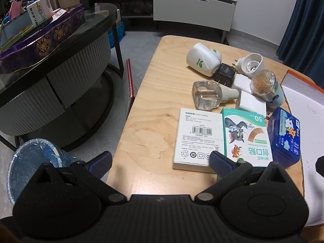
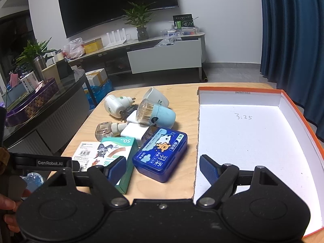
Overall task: Organize rigid objects
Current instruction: 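Move left gripper toward white adapter box while right gripper approaches blue tin box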
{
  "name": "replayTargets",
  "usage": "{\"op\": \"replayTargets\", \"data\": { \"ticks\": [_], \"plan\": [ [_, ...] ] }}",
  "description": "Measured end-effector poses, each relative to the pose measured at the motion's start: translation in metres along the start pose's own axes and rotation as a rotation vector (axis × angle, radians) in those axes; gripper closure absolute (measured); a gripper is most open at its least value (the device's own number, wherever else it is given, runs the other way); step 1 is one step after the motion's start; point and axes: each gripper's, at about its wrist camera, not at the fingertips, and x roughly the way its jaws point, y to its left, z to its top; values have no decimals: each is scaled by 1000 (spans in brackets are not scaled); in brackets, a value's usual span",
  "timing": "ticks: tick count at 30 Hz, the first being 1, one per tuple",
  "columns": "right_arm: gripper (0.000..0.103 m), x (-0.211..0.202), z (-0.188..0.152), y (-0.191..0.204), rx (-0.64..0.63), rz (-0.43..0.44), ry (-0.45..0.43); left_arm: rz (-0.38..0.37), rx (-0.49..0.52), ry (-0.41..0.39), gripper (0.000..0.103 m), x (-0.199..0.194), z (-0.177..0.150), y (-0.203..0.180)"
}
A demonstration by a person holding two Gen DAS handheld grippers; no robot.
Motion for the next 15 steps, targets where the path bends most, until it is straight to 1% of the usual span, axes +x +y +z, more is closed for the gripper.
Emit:
{"op": "replayTargets", "data": {
  "ticks": [5,12,15],
  "plan": [
    [10,0,0,-2,8,3,-12,-4,4,-1,0,3,2,-1],
    [10,0,1,-7,22,-1,-7,-52,40,2,0,10,4,-15],
    [10,1,2,-11,34,-10,-4,-60,46,32,0,17,4,-21]
  ]
}}
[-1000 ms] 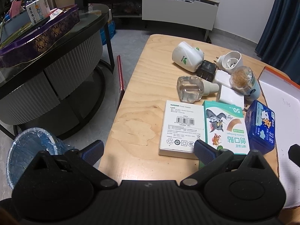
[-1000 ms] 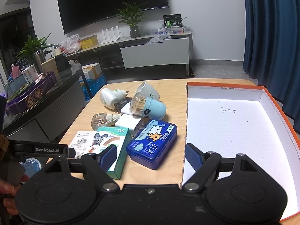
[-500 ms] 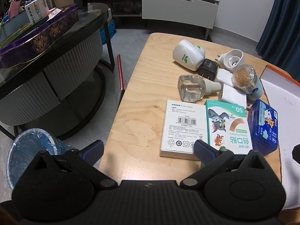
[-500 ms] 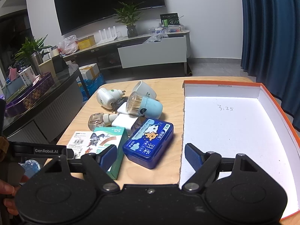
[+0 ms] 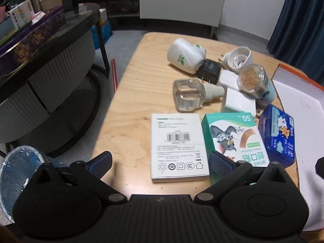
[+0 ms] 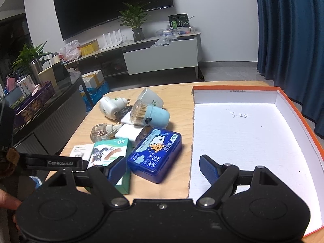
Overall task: Organize rigid objects
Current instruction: 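Move left gripper toward white adapter box while right gripper approaches blue tin box, then close left gripper on white adapter box while right gripper grasps blue tin box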
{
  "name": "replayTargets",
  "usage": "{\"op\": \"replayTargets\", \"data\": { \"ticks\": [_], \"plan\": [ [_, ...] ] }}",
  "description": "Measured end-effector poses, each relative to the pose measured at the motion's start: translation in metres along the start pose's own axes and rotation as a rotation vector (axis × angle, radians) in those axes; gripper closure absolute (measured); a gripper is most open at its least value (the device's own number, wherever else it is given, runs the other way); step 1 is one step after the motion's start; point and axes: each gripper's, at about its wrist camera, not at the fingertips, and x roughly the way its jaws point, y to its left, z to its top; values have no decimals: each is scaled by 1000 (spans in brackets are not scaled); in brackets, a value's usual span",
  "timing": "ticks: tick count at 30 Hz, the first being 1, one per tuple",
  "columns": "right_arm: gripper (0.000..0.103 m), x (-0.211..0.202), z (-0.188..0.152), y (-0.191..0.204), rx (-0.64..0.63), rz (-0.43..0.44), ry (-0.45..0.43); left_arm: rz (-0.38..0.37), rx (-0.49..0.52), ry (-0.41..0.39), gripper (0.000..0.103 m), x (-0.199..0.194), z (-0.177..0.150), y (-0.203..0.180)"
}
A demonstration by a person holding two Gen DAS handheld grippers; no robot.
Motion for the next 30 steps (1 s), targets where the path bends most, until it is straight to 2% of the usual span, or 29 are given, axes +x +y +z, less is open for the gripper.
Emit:
{"op": "replayTargets", "data": {
  "ticks": [4,9,12,14,16,18,24,30],
  "plan": [
    [10,2,1,-3,7,-11,7,11,21,4,0,5,-2,-4],
    [10,8,1,-5,12,-11,12,40,-18,5,0,15,3,2],
    [10,15,2,-3,11,-12,38,39,4,-3,9,20,4,0],
    [10,21,5,-1,21,-9,55,39,47,-37,22,17,2,-5],
    [10,26,9,1,35,-4,64,29,60,-58,43,14,2,-8],
    [10,34,15,3,51,-10,67,17,59,-62,43,13,3,-8],
    [10,77,33,12,69,-63,154,-4,17,-101,43,1,4,-1],
    [11,108,32,14,75,-128,247,-27,7,-106,43,-4,4,0]
  ]
}}
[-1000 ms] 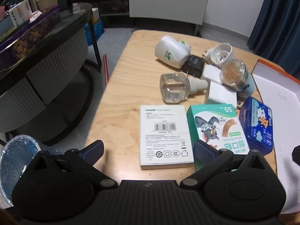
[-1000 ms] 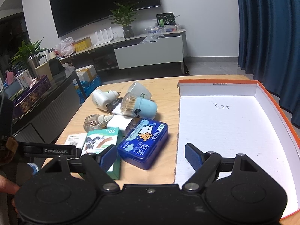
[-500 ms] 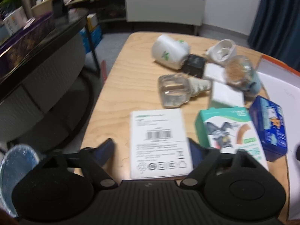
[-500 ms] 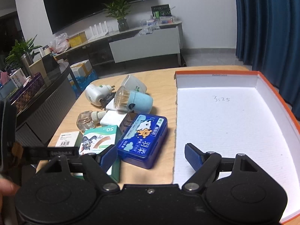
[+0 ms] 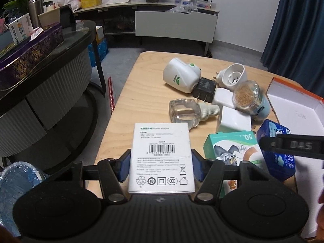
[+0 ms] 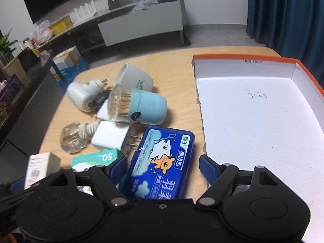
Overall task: Organize rigid objects
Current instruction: 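Close left gripper on white adapter box while right gripper grasps blue tin box, then carry white adapter box with left gripper while right carries blue tin toward orange-rimmed lid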
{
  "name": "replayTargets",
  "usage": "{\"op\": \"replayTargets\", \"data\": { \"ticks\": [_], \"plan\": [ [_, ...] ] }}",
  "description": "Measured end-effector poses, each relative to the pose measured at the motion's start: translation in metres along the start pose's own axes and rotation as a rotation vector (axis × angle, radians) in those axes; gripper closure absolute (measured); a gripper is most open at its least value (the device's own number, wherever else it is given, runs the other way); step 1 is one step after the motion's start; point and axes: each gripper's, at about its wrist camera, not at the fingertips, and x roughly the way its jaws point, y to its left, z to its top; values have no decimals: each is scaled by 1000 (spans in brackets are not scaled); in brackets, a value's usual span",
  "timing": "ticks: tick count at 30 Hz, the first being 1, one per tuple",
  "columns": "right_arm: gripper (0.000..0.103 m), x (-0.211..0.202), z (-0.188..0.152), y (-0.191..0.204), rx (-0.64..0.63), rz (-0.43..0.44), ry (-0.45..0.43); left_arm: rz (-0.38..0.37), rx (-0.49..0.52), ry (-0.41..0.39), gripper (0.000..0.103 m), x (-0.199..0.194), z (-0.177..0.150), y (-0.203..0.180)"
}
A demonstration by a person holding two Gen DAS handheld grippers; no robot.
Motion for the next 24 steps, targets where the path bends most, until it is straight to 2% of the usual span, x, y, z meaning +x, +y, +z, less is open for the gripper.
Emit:
{"op": "replayTargets", "data": {
  "ticks": [2,3,4,5,13,15,24],
  "plan": [
    [13,6,-2,-1,2,-15,14,-6,-2,6,43,1,-1,-1],
    [18,7,-3,1,-26,-31,1,-9,-1,6,43,1,-1,-2],
    [27,6,-4,4,-64,-46,-2,-10,0,8,43,2,-1,-2],
    [28,6,-5,6,-93,-52,-7,-11,0,2,43,1,-1,-3],
    [28,-30,-7,-4,-178,0,-102,-29,-13,-19,43,-8,2,-8],
    [28,-42,-5,-8,-173,26,-117,-36,-12,-27,43,-11,3,-12],
    [28,-83,1,-30,-169,44,-190,-53,6,-55,43,-24,12,-30]
  ]
}}
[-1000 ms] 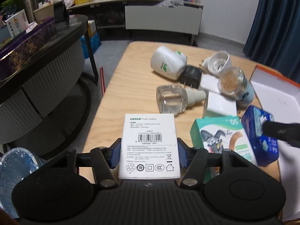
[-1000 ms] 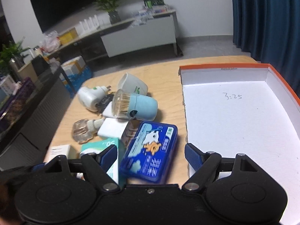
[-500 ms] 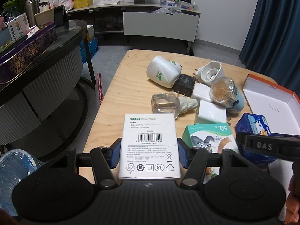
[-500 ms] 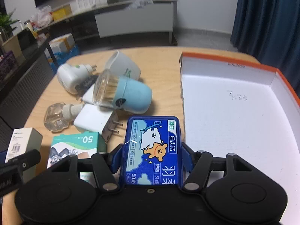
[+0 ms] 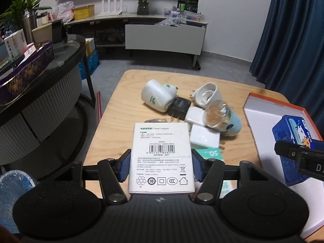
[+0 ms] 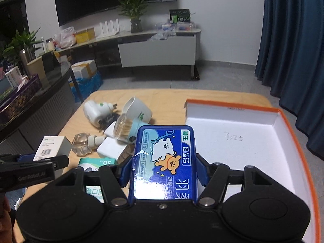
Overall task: Organize rigid objects
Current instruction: 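Carry white adapter box with left gripper while right carries blue tin toward orange-rimmed lid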
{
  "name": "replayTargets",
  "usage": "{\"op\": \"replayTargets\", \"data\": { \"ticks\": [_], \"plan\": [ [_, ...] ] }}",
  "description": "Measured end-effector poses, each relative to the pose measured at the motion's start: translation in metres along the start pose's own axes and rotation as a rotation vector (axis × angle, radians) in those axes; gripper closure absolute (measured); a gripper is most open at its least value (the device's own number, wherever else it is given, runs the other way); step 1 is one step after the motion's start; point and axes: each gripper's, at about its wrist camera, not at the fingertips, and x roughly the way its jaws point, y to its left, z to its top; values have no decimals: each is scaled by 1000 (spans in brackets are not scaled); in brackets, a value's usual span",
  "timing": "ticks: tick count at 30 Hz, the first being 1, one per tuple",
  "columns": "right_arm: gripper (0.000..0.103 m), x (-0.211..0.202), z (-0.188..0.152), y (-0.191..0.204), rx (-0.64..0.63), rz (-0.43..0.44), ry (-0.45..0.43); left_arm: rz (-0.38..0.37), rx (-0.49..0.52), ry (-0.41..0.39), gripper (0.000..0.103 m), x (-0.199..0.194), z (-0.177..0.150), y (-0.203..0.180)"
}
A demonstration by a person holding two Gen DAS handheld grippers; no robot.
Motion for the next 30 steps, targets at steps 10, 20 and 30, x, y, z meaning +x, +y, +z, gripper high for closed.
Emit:
{"op": "replayTargets", "data": {
  "ticks": [10,20,30],
  "plan": [
    [28,-16,1,-33,52,-22,-19,-45,41,0,43,-3,8,-35],
    [28,-25,-4,-68,105,-60,-31,-105,87,-9,43,-1,16,-73],
    [28,-36,-4,-105,139,-88,-52,-140,119,-14,43,3,19,-109]
  ]
}}
